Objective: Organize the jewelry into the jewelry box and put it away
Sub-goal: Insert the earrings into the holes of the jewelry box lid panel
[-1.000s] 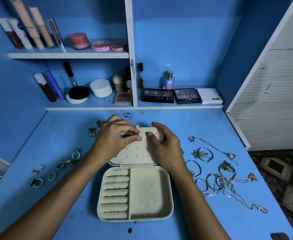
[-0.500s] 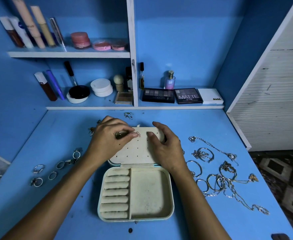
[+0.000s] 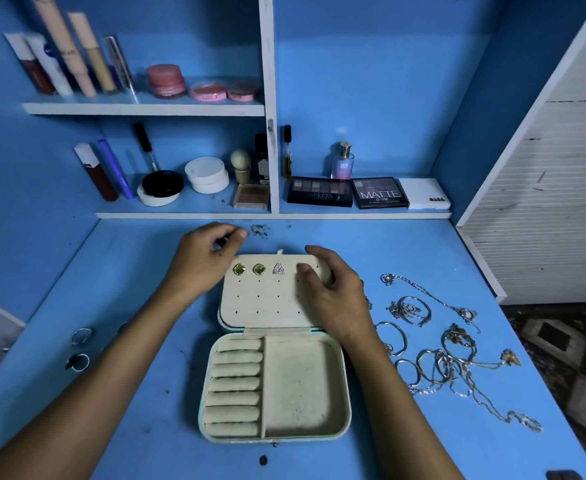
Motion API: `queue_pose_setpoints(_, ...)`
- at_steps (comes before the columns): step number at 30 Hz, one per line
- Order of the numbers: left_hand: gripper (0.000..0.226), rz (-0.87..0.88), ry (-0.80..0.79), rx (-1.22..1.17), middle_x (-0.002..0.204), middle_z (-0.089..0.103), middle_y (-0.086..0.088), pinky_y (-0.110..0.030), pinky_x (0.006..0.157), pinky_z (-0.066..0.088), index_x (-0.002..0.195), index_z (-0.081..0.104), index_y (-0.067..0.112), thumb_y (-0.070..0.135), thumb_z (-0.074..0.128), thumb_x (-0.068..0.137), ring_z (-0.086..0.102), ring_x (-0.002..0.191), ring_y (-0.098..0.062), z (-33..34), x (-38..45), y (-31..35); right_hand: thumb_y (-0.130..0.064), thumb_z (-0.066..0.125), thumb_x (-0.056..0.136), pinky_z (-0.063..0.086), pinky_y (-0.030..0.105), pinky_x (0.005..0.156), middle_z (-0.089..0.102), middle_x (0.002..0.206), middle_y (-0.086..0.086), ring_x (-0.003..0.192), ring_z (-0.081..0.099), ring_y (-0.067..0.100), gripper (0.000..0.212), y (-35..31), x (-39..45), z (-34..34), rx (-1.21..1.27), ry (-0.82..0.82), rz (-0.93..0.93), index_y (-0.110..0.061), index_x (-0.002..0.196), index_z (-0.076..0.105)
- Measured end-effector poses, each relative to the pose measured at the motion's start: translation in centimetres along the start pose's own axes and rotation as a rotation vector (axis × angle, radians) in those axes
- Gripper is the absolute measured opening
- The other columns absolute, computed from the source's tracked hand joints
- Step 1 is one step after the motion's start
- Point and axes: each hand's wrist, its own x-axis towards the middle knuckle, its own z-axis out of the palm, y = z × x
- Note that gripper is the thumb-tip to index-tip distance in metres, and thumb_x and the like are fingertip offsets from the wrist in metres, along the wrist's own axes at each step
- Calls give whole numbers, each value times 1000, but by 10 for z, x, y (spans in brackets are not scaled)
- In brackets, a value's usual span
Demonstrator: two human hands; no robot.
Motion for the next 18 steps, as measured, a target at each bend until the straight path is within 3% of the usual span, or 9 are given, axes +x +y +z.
queue_pose_setpoints(3, 10, -1, -62, 46, 91, 72, 9, -6, 74, 40, 92, 75, 21, 25, 66, 93, 61, 80, -6, 1, 19, -1, -27, 65, 95, 42, 17, 56, 55, 70, 9, 55, 42, 15, 19, 3, 1, 1, -15, 3, -8, -40, 110, 63)
queue_pose_setpoints(6, 7, 57, -153, 127, 85, 68, 12, -3, 70, 39, 92, 76, 20, 20, 70, 90, 59, 76, 4, 3, 34, -2, -27, 65, 95, 45, 21, 58, 63, 84, 21, 58, 46, 20, 20, 1, 1, 2, -11, 10, -19, -41, 108, 63)
queue_pose_setpoints(8, 7, 116, -211, 183, 82, 66, 11, -8, 70, 43, 93, 77, 17, 18, 73, 88, 58, 73, 4, 5, 43, -4, -25, 65, 95, 50, 25, 66, 68, 100, 23, 69, 53, 30, 20, -1, 0, 2, -2, 11, -28, -39, 110, 63)
queue_pose_setpoints(11, 8, 177, -278, 256, 83, 68, 3, -23, 74, 49, 92, 78, 14, 15, 77, 84, 59, 73, -9, 9, 55, -9, -26, 66, 95, 50, 32, 76, 67, 105, 24, 82, 57, 35, 20, -1, 0, 3, -10, 7, -32, -40, 109, 63)
queue_pose_setpoints(12, 8, 193, -295, 273, 81, 67, 4, -27, 75, 52, 90, 78, 15, 15, 78, 82, 60, 73, -11, 10, 57, -11, -27, 66, 95, 51, 33, 73, 67, 102, 23, 82, 57, 37, 20, 0, 1, 3, -15, 11, -30, -41, 109, 64)
queue_pose_setpoints(14, 8, 220, -323, 300, 78, 64, 9, -33, 75, 54, 89, 78, 17, 15, 80, 81, 61, 72, -11, 12, 61, -13, -27, 66, 95, 46, 28, 60, 63, 80, 18, 64, 50, 33, 19, 3, 1, 2, -23, 19, -23, -39, 110, 65)
queue_pose_setpoints(15, 8, 228, -332, 312, 78, 63, 9, -35, 75, 55, 88, 79, 17, 16, 80, 80, 61, 72, -11, 13, 62, -15, -27, 65, 95, 42, 25, 56, 55, 68, 11, 53, 42, 24, 19, 5, 2, 1, -28, 20, -23, -38, 110, 65)
queue_pose_setpoints(18, 10, 232, -338, 314, 82, 67, 6, -37, 76, 55, 89, 79, 17, 18, 81, 80, 63, 75, -14, 15, 64, -19, -27, 65, 95, 35, 18, 51, 48, 59, -14, 48, 30, 12, 20, 7, 2, 0, -42, 21, -18, -35, 114, 65)
